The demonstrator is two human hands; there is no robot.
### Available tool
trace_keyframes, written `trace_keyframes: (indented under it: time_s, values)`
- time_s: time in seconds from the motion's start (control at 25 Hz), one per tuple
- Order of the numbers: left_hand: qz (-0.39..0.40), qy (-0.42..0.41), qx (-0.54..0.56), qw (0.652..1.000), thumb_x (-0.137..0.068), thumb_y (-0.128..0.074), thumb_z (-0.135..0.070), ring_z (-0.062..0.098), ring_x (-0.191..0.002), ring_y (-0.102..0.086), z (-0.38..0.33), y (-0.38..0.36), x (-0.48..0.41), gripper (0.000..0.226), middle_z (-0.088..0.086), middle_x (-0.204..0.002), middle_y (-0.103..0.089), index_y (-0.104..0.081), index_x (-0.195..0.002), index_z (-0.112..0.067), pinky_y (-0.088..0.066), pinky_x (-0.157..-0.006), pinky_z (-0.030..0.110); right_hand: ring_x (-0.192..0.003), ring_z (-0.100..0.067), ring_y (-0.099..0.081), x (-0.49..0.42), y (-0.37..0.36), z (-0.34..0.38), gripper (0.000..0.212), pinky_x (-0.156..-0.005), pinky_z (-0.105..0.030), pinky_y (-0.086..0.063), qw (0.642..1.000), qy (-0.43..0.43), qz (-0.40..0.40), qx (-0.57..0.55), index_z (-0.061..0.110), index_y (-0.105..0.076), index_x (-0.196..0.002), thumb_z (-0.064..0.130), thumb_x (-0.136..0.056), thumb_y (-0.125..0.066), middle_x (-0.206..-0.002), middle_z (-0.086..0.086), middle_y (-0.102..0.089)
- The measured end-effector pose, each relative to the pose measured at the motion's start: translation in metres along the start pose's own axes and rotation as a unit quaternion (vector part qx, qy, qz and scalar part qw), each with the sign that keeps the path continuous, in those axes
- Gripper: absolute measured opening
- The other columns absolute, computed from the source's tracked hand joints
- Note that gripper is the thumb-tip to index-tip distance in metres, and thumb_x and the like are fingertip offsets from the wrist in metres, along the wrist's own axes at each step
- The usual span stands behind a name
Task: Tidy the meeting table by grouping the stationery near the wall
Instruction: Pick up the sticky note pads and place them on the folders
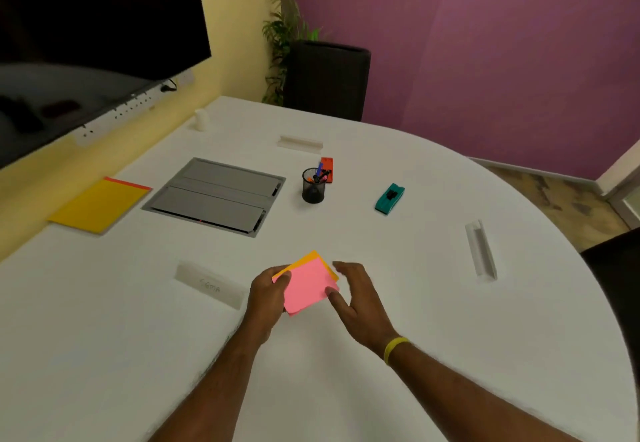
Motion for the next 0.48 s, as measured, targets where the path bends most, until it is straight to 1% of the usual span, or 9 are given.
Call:
trace_keyframes:
  time_s: [0.04,0.08,0.12,0.16,0.24,0.28,0.36,0.48]
  values:
    - [-0.002,-0.011,-0.019,1.000,-0.097,-0.053,-0.017,0.029,-0.100,-0.059,-0.001,0.006,0.017,0.014,0.012,-0.113,-0.063,-0.063,-0.107,-0.018,-0.052,-0.063,0.029,-0.111,-0.008,-0.055,0.014,-0.004,0.005,0.050,-0.096,-0.027,-0.046,0.996,-0.064,0.011,-0.064,0.027,-0.041,-0.137,0.042,-0.093,-0.059,-0.123,0.009,-0.052]
    - [-0.005,-0.019,-0.036,0.999,-0.097,-0.053,-0.017,0.026,-0.095,-0.059,-0.002,0.011,0.036,0.013,0.010,-0.111,-0.064,-0.064,-0.105,-0.018,-0.050,-0.060,0.026,-0.102,-0.013,-0.061,0.028,-0.012,0.013,0.054,-0.089,-0.028,-0.051,0.985,-0.115,0.041,-0.125,0.031,-0.038,-0.137,0.045,-0.090,-0.062,-0.118,0.007,-0.055]
    - [-0.012,-0.022,-0.051,0.998,-0.097,-0.052,-0.018,0.023,-0.092,-0.058,-0.003,0.017,0.055,0.013,0.009,-0.110,-0.064,-0.064,-0.103,-0.018,-0.048,-0.060,0.026,-0.091,-0.017,-0.066,0.042,-0.022,0.020,0.056,-0.081,-0.030,-0.055,0.971,-0.147,0.075,-0.173,0.032,-0.037,-0.135,0.046,-0.089,-0.064,-0.114,0.004,-0.058]
    - [-0.024,-0.023,-0.061,0.998,-0.097,-0.052,-0.019,0.022,-0.091,-0.057,-0.002,0.024,0.074,0.013,0.008,-0.109,-0.064,-0.064,-0.102,-0.018,-0.047,-0.064,0.028,-0.080,-0.019,-0.068,0.056,-0.031,0.030,0.053,-0.072,-0.031,-0.056,0.959,-0.161,0.102,-0.209,0.030,-0.038,-0.133,0.043,-0.089,-0.066,-0.109,-0.001,-0.062]
    - [-0.046,-0.013,-0.076,0.996,-0.097,-0.051,-0.023,0.023,-0.090,-0.057,0.005,0.042,0.109,0.013,0.006,-0.106,-0.063,-0.064,-0.100,-0.020,-0.047,-0.070,0.032,-0.063,-0.022,-0.067,0.083,-0.046,0.049,0.041,-0.057,-0.030,-0.054,0.946,-0.160,0.109,-0.260,0.023,-0.046,-0.126,0.032,-0.091,-0.066,-0.099,-0.011,-0.067]
    - [-0.054,-0.008,-0.086,0.995,-0.097,-0.050,-0.025,0.024,-0.089,-0.057,0.008,0.054,0.126,0.014,0.006,-0.105,-0.063,-0.063,-0.100,-0.021,-0.048,-0.068,0.032,-0.058,-0.022,-0.065,0.096,-0.052,0.058,0.033,-0.053,-0.030,-0.052,0.943,-0.158,0.100,-0.275,0.018,-0.050,-0.121,0.027,-0.093,-0.065,-0.093,-0.014,-0.067]
    - [-0.064,-0.009,-0.115,0.991,-0.098,-0.049,-0.029,0.024,-0.088,-0.058,0.012,0.080,0.157,0.017,0.006,-0.106,-0.062,-0.062,-0.103,-0.020,-0.047,-0.061,0.029,-0.053,-0.021,-0.062,0.117,-0.064,0.077,0.020,-0.049,-0.029,-0.049,0.937,-0.165,0.083,-0.295,0.011,-0.056,-0.111,0.022,-0.095,-0.061,-0.081,-0.015,-0.067]
    - [-0.067,-0.027,-0.143,0.987,-0.099,-0.047,-0.032,0.021,-0.087,-0.057,0.013,0.120,0.189,0.021,0.007,-0.110,-0.060,-0.060,-0.109,-0.018,-0.046,-0.051,0.026,-0.047,-0.018,-0.058,0.139,-0.084,0.109,0.017,-0.044,-0.028,-0.045,0.937,-0.162,0.081,-0.299,0.005,-0.059,-0.104,0.021,-0.098,-0.057,-0.068,-0.014,-0.063]
Point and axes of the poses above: each hand's wrist, its own x-axis away from the middle knuckle, its own y-axis out of the back of the hand, z = x × y, the point moved 5 cm from there along -x, towards the middle knuckle
